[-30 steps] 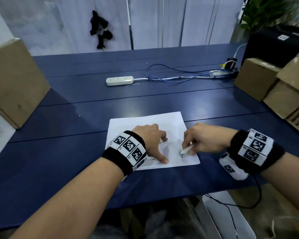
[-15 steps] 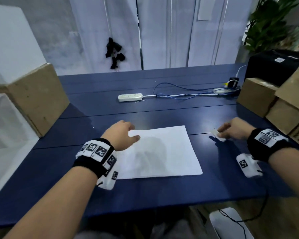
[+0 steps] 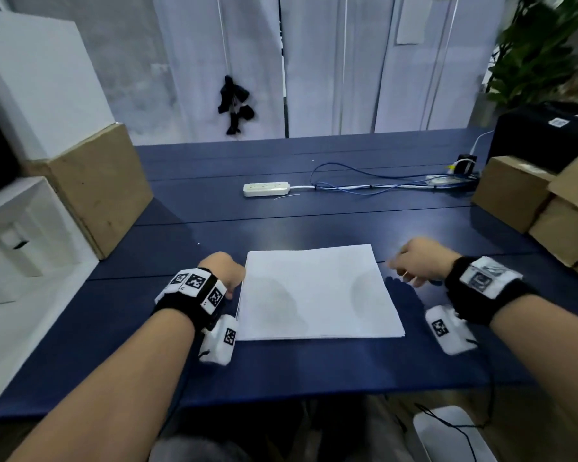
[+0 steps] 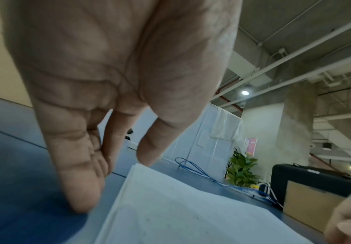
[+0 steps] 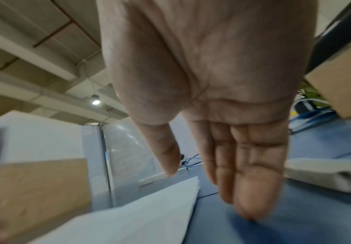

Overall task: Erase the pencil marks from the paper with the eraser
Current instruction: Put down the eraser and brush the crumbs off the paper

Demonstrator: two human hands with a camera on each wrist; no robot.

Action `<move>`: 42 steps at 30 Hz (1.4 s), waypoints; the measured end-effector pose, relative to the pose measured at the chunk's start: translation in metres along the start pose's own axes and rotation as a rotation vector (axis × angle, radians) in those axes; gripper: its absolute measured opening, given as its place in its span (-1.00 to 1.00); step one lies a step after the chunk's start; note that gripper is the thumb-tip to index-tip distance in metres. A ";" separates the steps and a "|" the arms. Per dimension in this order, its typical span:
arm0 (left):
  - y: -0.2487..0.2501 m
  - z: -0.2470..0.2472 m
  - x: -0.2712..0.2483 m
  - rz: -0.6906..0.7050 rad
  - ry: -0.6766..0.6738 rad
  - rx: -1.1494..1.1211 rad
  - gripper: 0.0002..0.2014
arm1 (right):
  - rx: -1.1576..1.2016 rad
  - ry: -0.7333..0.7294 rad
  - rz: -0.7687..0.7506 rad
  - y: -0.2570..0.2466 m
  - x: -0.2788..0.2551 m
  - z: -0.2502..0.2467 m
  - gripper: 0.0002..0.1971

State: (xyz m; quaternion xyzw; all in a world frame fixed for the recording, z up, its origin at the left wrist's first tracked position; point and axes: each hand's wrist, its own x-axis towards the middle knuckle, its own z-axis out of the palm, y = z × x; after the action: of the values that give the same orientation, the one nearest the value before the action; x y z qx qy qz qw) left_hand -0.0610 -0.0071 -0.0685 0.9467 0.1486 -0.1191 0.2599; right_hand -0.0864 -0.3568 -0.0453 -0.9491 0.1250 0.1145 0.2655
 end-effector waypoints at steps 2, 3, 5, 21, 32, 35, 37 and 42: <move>0.010 0.005 -0.004 -0.006 0.018 0.017 -0.74 | -0.108 -0.014 0.027 -0.019 -0.002 0.011 -0.68; 0.015 0.006 -0.008 -0.021 -0.002 0.049 -0.75 | -0.155 -0.019 0.024 -0.028 -0.004 0.015 -0.69; 0.024 0.006 -0.018 -0.033 -0.013 0.079 -0.77 | -0.207 -0.024 0.003 -0.042 -0.003 0.023 -0.65; 0.026 0.019 -0.041 0.029 0.076 0.257 -0.70 | 0.180 -0.154 0.019 -0.038 0.006 0.029 -0.76; -0.021 0.022 -0.100 0.137 -0.010 -0.188 -0.59 | 0.939 -0.320 -0.058 0.033 -0.042 0.035 -0.79; -0.032 0.021 -0.128 0.133 -0.252 -0.619 -0.65 | 0.954 -0.406 -0.072 0.048 -0.065 0.034 -0.74; -0.044 0.025 -0.149 0.083 -0.336 -0.887 -0.68 | 0.956 -0.439 -0.069 0.060 -0.083 0.037 -0.70; -0.063 0.060 -0.193 0.058 -0.554 -0.897 -0.67 | 0.994 -0.519 -0.083 0.108 -0.130 0.053 -0.68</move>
State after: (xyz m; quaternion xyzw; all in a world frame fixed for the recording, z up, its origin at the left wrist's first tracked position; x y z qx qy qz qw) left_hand -0.2709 -0.0292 -0.0890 0.6791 0.0848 -0.2821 0.6723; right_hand -0.2493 -0.3954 -0.1036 -0.6547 0.0573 0.2610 0.7071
